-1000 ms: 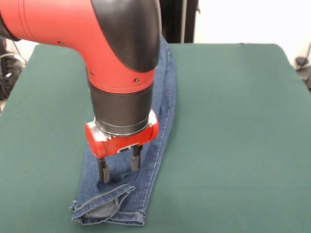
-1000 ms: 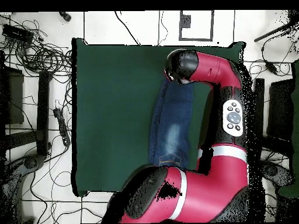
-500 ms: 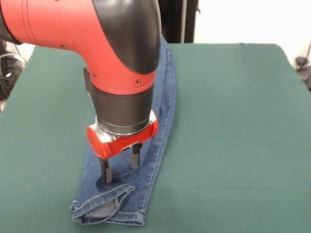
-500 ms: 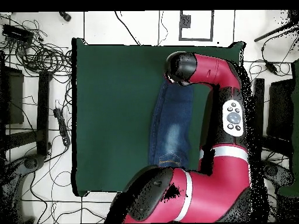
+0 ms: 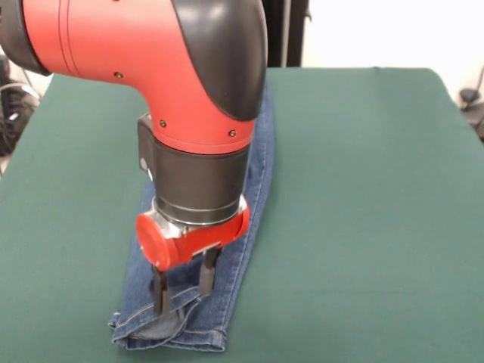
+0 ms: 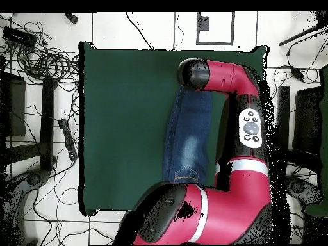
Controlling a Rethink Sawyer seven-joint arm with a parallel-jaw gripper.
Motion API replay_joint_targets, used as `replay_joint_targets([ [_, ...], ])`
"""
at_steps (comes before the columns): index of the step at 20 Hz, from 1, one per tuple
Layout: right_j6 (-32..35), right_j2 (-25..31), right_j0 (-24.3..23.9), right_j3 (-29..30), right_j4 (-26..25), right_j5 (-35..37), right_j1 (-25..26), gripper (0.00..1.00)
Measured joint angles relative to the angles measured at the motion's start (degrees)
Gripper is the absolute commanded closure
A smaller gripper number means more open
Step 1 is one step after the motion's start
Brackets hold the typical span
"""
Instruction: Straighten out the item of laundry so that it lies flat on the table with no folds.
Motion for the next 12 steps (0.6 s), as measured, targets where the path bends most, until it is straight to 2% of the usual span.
replay_joint_targets([
  [6,0.0,0.12,-0.01,0.21,-0.59,-7.41,0.05,0.0],
  [12,0.0,0.12,0.16,-0.01,-0.57,-6.44,0.64,0.0],
])
